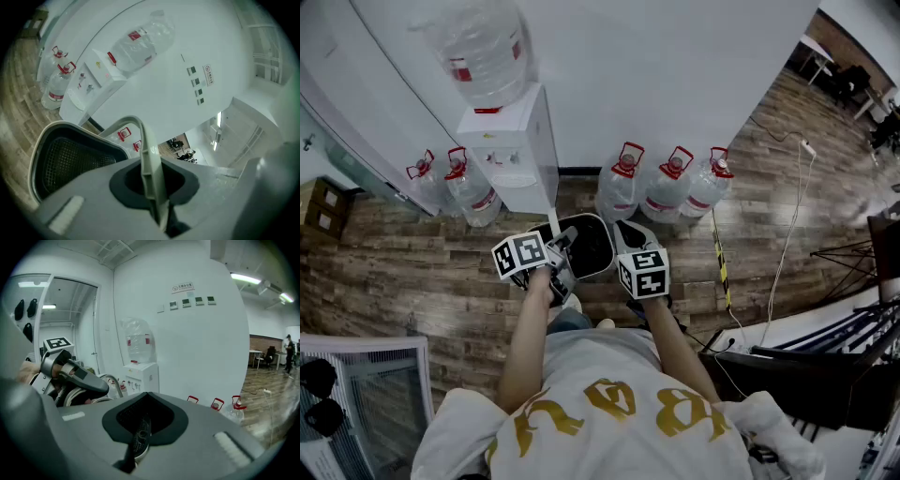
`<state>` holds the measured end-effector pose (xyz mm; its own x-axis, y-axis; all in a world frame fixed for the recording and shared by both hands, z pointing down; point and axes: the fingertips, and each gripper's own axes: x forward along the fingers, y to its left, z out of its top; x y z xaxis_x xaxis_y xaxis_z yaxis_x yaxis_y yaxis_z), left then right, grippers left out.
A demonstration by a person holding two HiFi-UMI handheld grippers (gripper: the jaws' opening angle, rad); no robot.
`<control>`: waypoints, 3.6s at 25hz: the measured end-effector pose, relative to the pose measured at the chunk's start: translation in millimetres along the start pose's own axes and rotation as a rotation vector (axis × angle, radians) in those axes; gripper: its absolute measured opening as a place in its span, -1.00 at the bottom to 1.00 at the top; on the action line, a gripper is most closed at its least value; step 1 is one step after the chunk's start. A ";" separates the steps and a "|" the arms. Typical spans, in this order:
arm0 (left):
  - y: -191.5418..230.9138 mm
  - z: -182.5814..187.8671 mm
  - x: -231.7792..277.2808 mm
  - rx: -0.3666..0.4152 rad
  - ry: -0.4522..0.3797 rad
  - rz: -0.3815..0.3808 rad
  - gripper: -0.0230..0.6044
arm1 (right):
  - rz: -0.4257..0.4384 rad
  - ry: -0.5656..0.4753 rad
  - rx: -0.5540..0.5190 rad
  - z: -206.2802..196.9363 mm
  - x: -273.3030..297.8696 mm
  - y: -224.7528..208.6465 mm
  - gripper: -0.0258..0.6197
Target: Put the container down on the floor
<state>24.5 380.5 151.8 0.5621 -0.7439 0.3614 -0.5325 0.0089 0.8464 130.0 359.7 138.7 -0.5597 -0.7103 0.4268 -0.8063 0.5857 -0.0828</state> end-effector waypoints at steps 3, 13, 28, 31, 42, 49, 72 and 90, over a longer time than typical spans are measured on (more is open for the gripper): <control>-1.4 0.2 -2.7 0.009 -0.003 0.008 -0.84 | 0.010 -0.021 0.017 6.9 -3.4 3.5 -0.84; 0.7 -4.6 -10.6 -0.010 -0.007 0.014 -0.84 | 0.030 -0.045 0.034 10.6 -2.1 10.9 -0.84; 28.2 36.2 23.4 -0.029 0.022 0.029 -0.84 | 0.050 0.012 0.034 7.9 53.8 -0.4 -0.84; 42.7 60.7 42.1 -0.038 0.035 0.012 -0.84 | 0.045 0.040 0.049 8.2 84.7 -8.9 -0.84; 96.9 159.7 124.5 -0.016 0.141 -0.037 -0.84 | -0.021 0.150 0.071 27.3 210.3 -38.8 -0.84; 111.7 190.6 168.4 0.021 0.249 -0.075 -0.84 | -0.126 0.139 0.087 54.0 242.9 -60.5 -0.84; 138.9 216.4 246.8 -0.005 0.379 -0.072 -0.85 | -0.203 0.225 0.088 44.3 321.4 -128.2 -0.84; 195.3 203.2 304.4 -0.019 0.400 0.020 -0.85 | -0.121 0.335 0.091 -6.8 369.7 -148.2 -0.84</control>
<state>-37.0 20.0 347.7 0.7562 -0.4243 0.4982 -0.5359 0.0354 0.8435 43.8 13.0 314.9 -0.3778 -0.5965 0.7081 -0.8851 0.4572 -0.0871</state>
